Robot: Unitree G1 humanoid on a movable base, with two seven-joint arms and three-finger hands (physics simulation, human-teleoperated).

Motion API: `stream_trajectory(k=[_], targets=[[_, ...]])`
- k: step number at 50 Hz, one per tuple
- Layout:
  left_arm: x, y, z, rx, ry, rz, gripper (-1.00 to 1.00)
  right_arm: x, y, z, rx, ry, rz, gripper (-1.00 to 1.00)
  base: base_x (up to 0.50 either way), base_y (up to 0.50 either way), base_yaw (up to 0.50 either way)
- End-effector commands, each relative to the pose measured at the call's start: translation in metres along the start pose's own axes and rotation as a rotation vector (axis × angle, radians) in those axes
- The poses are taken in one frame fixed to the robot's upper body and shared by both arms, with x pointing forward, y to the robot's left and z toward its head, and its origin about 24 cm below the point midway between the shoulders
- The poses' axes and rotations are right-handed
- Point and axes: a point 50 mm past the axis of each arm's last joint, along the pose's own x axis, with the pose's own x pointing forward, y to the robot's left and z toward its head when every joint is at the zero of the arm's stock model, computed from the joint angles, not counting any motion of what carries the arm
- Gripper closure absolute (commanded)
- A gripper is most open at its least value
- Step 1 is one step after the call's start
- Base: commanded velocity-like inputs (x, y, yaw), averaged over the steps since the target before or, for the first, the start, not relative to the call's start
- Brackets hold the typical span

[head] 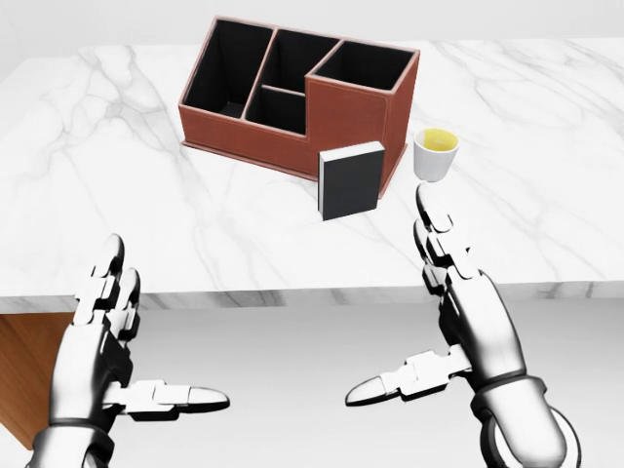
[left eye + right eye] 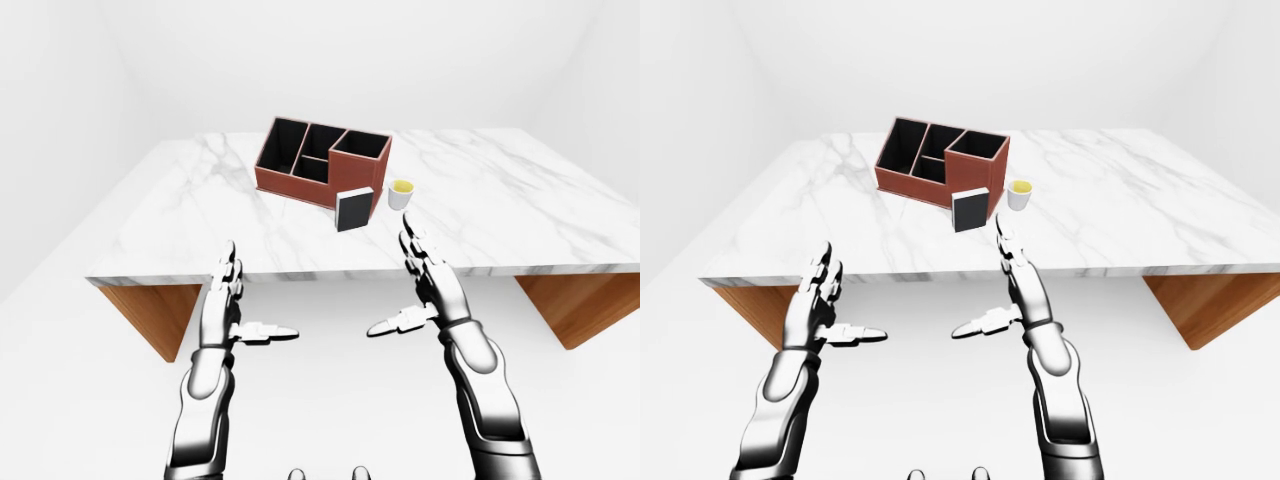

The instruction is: Pick up the book and place it in the right compartment of the caddy.

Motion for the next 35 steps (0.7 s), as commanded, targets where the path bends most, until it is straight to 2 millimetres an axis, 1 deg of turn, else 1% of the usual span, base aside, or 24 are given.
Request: stream_trajectory(k=[1, 2, 8, 10, 11, 24, 31, 35], targets=[[0.002, 0.002, 0.002, 0.002, -0.008, 0.006, -1.00, 0.009, -0.001, 0.024, -0.128, -0.085, 0.089, -1.00, 0.00, 0.00, 0.00], [0.002, 0.002, 0.002, 0.001, -0.008, 0.007, -1.00, 0.010, -0.001, 0.025, -0.151, -0.084, 0.095, -1.00, 0.00, 0.00, 0.00], [0.000, 0.003, 0.004, -0.005, -0.013, 0.008, -1.00, 0.010, 0.002, 0.045, -0.293, -0.139, 0.165, -1.00, 0.00, 0.00, 0.00], [0.000, 0.003, 0.005, -0.007, -0.014, 0.009, -1.00, 0.010, 0.003, 0.047, -0.315, -0.143, 0.177, -1.00, 0.00, 0.00, 0.00], [-0.001, 0.004, 0.007, -0.012, -0.017, 0.009, -1.00, 0.012, 0.002, 0.053, -0.338, -0.163, 0.173, -1.00, 0.00, 0.00, 0.00], [-0.003, 0.007, 0.011, -0.022, -0.019, 0.012, -1.00, 0.013, 0.008, 0.076, -0.442, -0.236, 0.222, -1.00, 0.00, 0.00, 0.00], [-0.005, 0.007, 0.011, -0.022, -0.018, 0.006, -1.00, 0.015, 0.010, 0.087, -0.500, -0.269, 0.242, -1.00, 0.15, 0.00, 0.00], [-0.006, 0.006, 0.010, -0.020, -0.018, 0.000, -1.00, 0.014, 0.011, 0.090, -0.519, -0.274, 0.248, -1.00, 0.18, 0.00, 0.00]])
